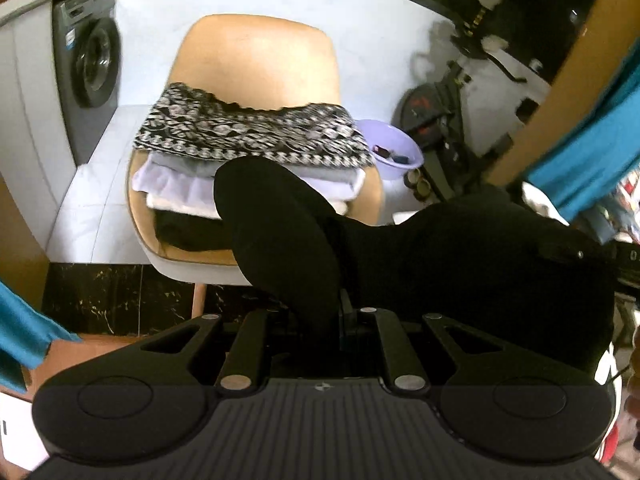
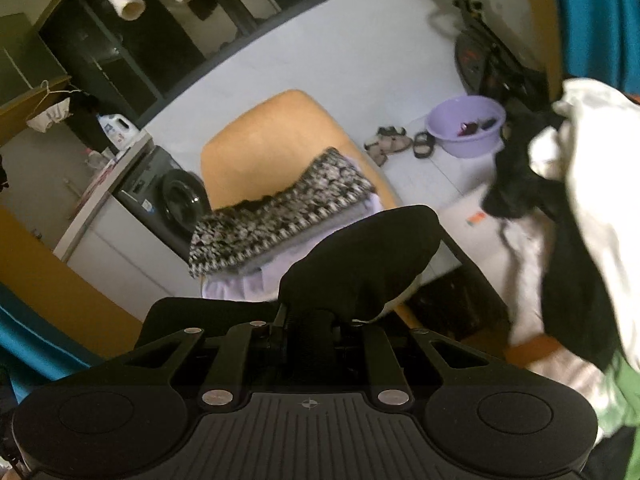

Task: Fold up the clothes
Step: 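Carry the folded trousers with both grippers toward the wooden chair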

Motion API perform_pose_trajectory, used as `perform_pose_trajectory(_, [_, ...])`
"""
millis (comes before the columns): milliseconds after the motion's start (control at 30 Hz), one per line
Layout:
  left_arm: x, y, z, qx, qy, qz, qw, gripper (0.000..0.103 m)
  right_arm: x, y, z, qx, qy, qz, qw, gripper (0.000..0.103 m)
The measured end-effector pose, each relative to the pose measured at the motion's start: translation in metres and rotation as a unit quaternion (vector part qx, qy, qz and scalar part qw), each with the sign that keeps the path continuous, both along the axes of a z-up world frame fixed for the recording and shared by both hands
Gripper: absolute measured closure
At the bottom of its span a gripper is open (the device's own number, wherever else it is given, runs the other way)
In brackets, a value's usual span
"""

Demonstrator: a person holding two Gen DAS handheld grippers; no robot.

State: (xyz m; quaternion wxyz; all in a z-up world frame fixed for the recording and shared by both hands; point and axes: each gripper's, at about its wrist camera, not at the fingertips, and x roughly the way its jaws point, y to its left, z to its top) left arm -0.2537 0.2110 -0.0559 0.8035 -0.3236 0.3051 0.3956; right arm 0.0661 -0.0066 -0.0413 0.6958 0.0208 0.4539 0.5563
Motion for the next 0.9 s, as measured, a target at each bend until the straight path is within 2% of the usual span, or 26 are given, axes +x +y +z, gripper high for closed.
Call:
perform_pose_trajectory(300, [0.004,0.095,-0.005,-0.003,0.001,0.04,0.9992,0.09,0.023,0.115,-0.002,0.007,0.005,0.028,1.0,0.09])
perform_pose_trajectory(533, [0.034,0.207,-0.003,-0.008,0.028,0.097,0.9949,0.09,0.07,0.254,-0.011,0.011,0.025,0.075,0.997,0.09])
perform_pose_trajectory(900, [0.093,0.39,0.009,0.021,0.077,0.129,0.9884,0.089,0.161,0.485,-0.004,0.042,0.038,0.125,0.991,0.09])
